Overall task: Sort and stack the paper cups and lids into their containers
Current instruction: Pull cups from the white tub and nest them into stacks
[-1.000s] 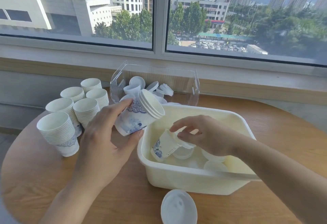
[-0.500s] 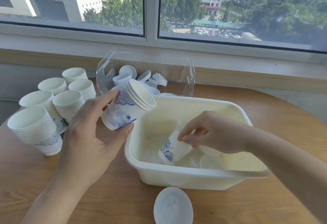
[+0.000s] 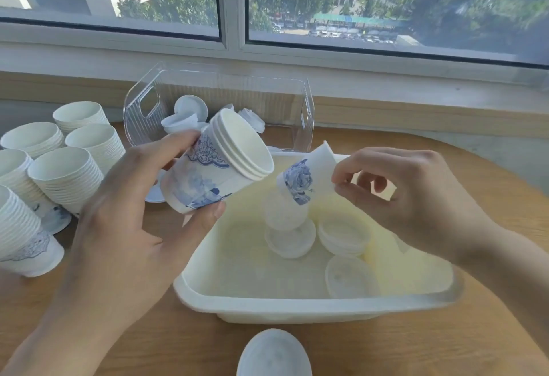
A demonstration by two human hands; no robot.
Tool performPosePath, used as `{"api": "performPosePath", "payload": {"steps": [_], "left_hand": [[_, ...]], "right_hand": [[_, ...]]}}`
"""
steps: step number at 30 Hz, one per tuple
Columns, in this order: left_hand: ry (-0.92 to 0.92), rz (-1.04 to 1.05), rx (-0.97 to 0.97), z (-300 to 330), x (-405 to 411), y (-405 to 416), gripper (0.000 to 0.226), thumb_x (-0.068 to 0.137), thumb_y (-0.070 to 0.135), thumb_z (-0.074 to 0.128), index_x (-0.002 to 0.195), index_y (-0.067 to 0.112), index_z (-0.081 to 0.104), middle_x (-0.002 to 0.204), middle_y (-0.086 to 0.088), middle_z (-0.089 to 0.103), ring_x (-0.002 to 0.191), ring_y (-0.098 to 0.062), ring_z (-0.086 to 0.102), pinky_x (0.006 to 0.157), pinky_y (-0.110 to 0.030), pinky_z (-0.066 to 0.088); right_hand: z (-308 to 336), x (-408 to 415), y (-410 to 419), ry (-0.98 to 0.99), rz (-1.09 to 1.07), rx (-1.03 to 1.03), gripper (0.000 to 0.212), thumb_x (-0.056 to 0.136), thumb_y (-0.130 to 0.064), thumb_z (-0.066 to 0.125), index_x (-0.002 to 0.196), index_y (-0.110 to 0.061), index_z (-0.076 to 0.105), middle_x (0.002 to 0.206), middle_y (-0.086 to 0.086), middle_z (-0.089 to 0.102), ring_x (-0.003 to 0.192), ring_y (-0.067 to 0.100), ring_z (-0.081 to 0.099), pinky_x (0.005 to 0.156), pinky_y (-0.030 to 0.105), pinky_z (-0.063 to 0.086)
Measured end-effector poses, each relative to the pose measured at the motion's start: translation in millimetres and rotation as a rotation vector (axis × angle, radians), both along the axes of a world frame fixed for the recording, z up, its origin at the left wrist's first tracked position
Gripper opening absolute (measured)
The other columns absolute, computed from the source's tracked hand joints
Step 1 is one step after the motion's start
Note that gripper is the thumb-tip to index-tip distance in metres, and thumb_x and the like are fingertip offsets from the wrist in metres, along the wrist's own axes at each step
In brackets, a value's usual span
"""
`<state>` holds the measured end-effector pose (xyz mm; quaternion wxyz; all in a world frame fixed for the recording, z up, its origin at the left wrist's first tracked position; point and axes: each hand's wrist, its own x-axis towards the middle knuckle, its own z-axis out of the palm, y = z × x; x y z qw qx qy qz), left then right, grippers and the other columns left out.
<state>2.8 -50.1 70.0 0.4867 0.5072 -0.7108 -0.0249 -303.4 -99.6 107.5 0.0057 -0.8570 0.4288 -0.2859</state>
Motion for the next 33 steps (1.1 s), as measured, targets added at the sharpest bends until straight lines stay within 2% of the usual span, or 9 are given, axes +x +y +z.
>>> {"api": "performPosePath", "payload": {"steps": [3,6,11,15,18,22,25,30,33], "left_hand": [[-0.014,-0.003,0.006,-3,-2,-3,0.062,0.083,0.033,0.076,0.140,0.017,0.058,0.124,0.009,0.062,0.109,-0.001,0.057,0.097,-0.013,0.041],[-0.011,-0.016,0.031,-4,-4,-5,0.063,0.083,0.035,0.076,0.141,0.019,0.057,0.124,0.010,0.062,0.110,-0.003,0.059,0.099,-0.013,0.041],[0.005,-0.030,0.044,-2,-6,-5,0.064,0.081,0.036,0.078,0.141,0.028,0.057,0.127,0.019,0.062,0.114,0.002,0.058,0.098,-0.016,0.043],[-0.060,-0.035,-0.002,2,-10,-3,0.061,0.085,0.043,0.073,0.141,0.028,0.054,0.127,0.016,0.061,0.111,-0.015,0.062,0.096,-0.051,0.052],[-0.094,-0.036,0.008,9,-15,1,0.062,0.083,0.048,0.070,0.140,0.029,0.055,0.126,0.010,0.063,0.110,-0.016,0.061,0.095,-0.052,0.051],[-0.108,-0.037,0.000,15,-22,10,0.064,0.081,0.039,0.077,0.140,0.028,0.057,0.124,0.018,0.061,0.112,-0.004,0.057,0.097,-0.033,0.045],[-0.108,-0.048,-0.016,17,-25,20,0.064,0.080,0.039,0.078,0.140,0.028,0.057,0.124,0.019,0.061,0.112,-0.010,0.061,0.095,-0.046,0.051],[-0.108,-0.034,-0.040,19,-28,38,0.065,0.080,0.041,0.079,0.140,0.033,0.054,0.123,0.019,0.061,0.109,-0.006,0.059,0.089,-0.037,0.048],[-0.097,-0.033,-0.035,20,-27,48,0.068,0.082,0.038,0.084,0.141,0.034,0.052,0.123,0.019,0.061,0.109,-0.009,0.059,0.093,-0.041,0.050]], "right_hand": [[-5,-8,-2,0.044,-0.023,-0.013,0.011,0.090,-0.019,0.075,0.091,-0.029,0.071,0.080,-0.024,0.062,0.067,0.003,0.060,0.062,0.024,0.050],[-13,-12,-4,0.013,-0.002,0.155,0.014,0.089,-0.021,0.077,0.091,-0.035,0.073,0.082,-0.024,0.068,0.077,0.006,0.066,0.066,0.023,0.051],[0,-12,3,-0.461,-0.039,0.136,0.013,0.089,-0.016,0.079,0.091,-0.028,0.074,0.090,-0.010,0.075,0.078,0.018,0.069,0.072,0.037,0.055],[18,-4,13,-0.663,0.006,0.061,0.022,0.093,-0.010,0.078,0.093,-0.031,0.071,0.090,-0.008,0.074,0.077,0.018,0.069,0.073,0.044,0.055],[27,5,24,-0.673,0.038,0.076,0.025,0.095,-0.009,0.075,0.095,-0.034,0.070,0.090,-0.010,0.073,0.077,0.017,0.069,0.074,0.047,0.056],[33,17,41,-0.587,0.031,0.095,0.020,0.097,-0.009,0.071,0.097,-0.029,0.073,0.092,-0.012,0.073,0.084,0.019,0.070,0.074,0.047,0.056],[35,23,54,-0.515,0.036,0.083,0.018,0.097,-0.010,0.070,0.098,-0.027,0.074,0.092,-0.015,0.073,0.088,0.016,0.069,0.073,0.040,0.054],[38,35,75,-0.455,0.072,0.089,0.016,0.099,-0.009,0.068,0.099,-0.023,0.075,0.094,-0.011,0.074,0.088,0.013,0.066,0.070,0.034,0.051],[36,43,85,-0.410,0.092,0.090,0.016,0.100,-0.012,0.067,0.099,-0.026,0.074,0.092,-0.013,0.072,0.086,0.015,0.066,0.071,0.033,0.053]]}}
